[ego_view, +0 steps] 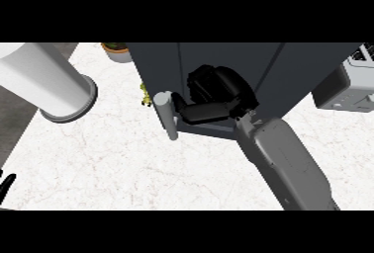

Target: Pick up the bottled water, place it into the cabinet and close the cabinet

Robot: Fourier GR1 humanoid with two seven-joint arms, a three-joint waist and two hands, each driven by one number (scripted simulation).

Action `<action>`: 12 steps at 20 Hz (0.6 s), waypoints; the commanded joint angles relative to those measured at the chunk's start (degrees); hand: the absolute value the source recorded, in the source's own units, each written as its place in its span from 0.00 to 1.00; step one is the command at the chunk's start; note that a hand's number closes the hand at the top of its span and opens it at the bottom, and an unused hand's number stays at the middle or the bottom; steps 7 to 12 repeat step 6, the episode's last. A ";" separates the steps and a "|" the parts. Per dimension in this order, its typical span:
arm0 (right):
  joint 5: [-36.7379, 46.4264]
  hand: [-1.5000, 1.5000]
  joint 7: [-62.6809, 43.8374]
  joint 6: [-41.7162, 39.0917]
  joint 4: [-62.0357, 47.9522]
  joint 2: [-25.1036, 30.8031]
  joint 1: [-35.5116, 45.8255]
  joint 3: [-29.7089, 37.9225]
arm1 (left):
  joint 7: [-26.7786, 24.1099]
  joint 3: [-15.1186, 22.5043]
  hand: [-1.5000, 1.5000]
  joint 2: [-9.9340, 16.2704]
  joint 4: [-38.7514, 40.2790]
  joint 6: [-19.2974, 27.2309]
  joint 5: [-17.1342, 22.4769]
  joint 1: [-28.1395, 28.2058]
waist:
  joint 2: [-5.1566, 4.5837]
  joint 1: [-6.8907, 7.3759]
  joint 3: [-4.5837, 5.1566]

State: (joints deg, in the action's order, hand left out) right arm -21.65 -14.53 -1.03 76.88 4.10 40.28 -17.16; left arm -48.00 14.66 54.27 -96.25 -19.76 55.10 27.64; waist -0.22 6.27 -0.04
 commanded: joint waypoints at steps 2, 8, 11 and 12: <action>2.29 1.00 3.29 3.15 -15.42 -2.01 11.85 6.07 | -0.13 -1.14 0.00 0.39 -0.70 -2.88 1.27 -0.55 | -1.20 -0.44 0.12; 1.41 1.00 5.49 -0.97 -19.22 -0.80 12.94 6.56 | 0.80 -3.12 0.00 0.80 0.21 -3.01 2.68 -0.94 | -0.97 -1.94 0.10; 1.41 1.00 5.49 -0.97 -19.22 -0.80 12.94 6.56 | 0.80 -3.12 0.00 0.80 0.21 -3.01 2.68 -0.94 | -0.97 -1.94 0.10; 1.41 1.00 5.49 -0.97 -19.22 -0.80 12.94 6.56 | 0.80 -3.12 0.00 0.80 0.21 -3.01 2.68 -0.94 | -0.97 -1.94 0.10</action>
